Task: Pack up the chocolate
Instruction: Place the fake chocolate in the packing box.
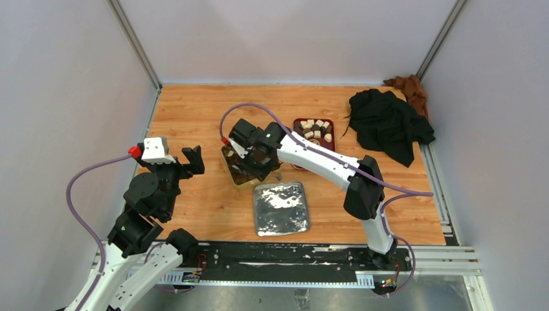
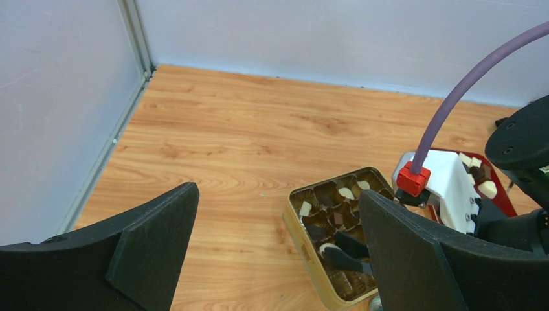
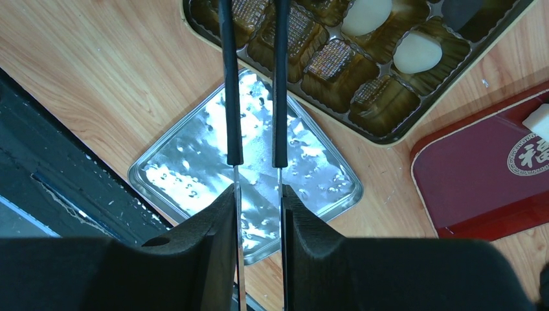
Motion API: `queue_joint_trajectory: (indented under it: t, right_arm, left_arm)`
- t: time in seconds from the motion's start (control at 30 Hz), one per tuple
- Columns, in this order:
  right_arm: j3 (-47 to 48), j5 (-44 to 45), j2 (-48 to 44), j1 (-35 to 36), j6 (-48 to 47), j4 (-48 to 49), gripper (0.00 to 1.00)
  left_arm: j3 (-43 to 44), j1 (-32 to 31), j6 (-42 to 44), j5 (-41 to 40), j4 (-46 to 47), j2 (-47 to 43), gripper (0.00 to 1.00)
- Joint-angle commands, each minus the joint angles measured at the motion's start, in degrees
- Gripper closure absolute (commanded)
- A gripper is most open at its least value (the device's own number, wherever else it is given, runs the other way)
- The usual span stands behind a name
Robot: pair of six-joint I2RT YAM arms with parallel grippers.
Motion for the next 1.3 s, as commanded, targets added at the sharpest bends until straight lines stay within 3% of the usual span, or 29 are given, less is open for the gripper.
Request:
queue_joint_trajectory:
  t: [0.0,0.43,0.83,1.27]
  right_arm:
    - [1.77,-0.21,0.86,0.91,-0.07,-0.52,0.67]
    - [1.72,0.63,0.52,0.94,-0.4,-0.92,0.59]
    - [-0.59,6.76,-4.34,-0.05,-0.46,-1.38,0.66]
    - [-9.0,11.01,-12.6,-5.72,0.45,-1.82,0.68]
  left_arm:
    - [-0.74,0.31,-0.12,-0.13,1.12,-0.58,0.0]
    - [-0.79,0.3,-0.04,-0.23,1.1,-0.59,0.0]
    - [-0.74,0.32,-0.04,-0.3,1.09,-0.62,0.0]
    - [-0.72,0.31,-0.04,-0.19,1.1,-0.71,0.0]
